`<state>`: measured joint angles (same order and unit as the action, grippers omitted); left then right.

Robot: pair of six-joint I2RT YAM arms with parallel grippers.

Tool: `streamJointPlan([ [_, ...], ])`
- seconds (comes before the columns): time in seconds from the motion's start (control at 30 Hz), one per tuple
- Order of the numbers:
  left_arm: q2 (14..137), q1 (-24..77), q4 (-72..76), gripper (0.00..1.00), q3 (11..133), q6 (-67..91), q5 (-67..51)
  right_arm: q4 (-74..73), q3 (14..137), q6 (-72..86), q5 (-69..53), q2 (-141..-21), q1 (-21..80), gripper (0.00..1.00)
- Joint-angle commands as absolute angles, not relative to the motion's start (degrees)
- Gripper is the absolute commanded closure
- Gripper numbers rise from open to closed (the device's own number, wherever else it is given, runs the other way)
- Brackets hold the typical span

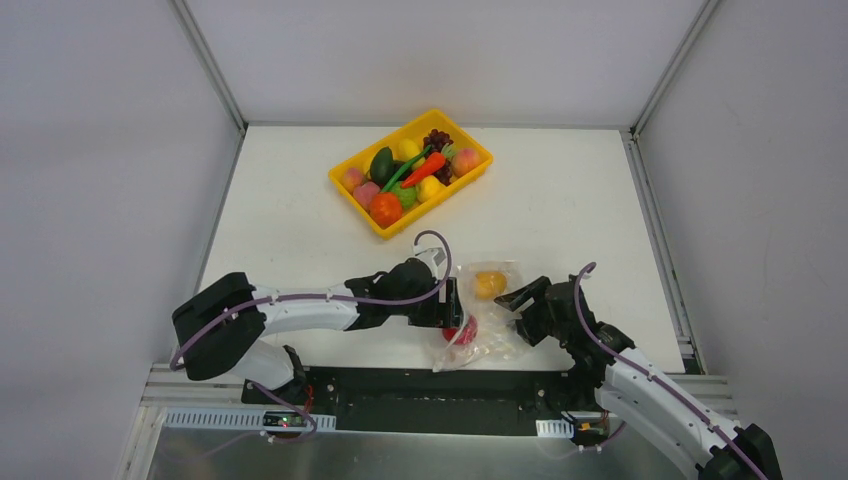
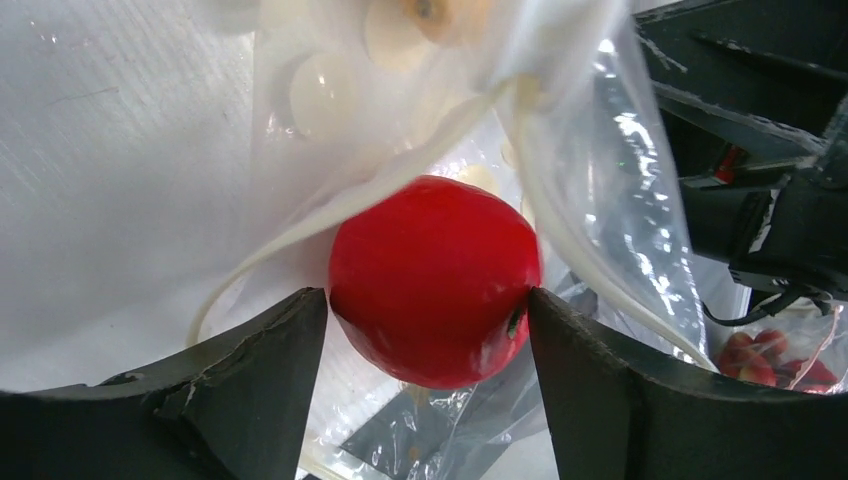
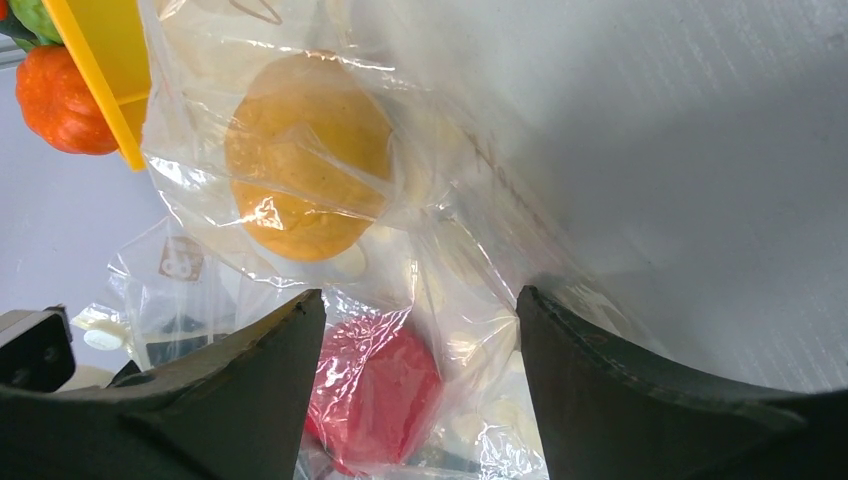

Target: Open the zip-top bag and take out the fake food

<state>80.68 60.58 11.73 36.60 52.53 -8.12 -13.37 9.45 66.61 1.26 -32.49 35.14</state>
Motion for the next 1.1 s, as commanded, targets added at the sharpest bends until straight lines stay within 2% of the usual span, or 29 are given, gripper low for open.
streamJointPlan([
  [0.0,83.6,60.0,13.0,0.27,37.9,53.6,-6.8,-16.7,7.8,65.2,1.5,-33.8,35.4,0.27],
  [0.37,88.7,60.2,8.8,0.19,39.0,53.6,-6.2,-16.7,7.1,65.5,1.4,-32.8,35.3,0.26],
  [0.53,89.3,60.7,8.9,0.20,40.1,53.7,-6.6,-16.4,6.9,65.4,1.3,-33.4,35.3,0.26],
  [0.63,88.0,60.7,8.5,0.34,40.3,53.3,-6.4,-16.4,6.9,65.4,1.4,-33.6,35.3,0.26],
  [0.77,82.8,60.7,3.7,0.64,39.9,51.3,-3.8,-16.9,7.0,65.5,1.5,-33.1,35.3,0.26],
  [0.83,79.5,60.6,-0.3,0.68,39.8,49.8,-1.5,-16.9,6.9,65.6,1.7,-33.0,35.4,0.26],
  [1.07,67.8,59.0,-13.9,0.69,39.7,45.1,5.8,-17.3,7.4,65.7,2.4,-33.1,35.3,0.26],
])
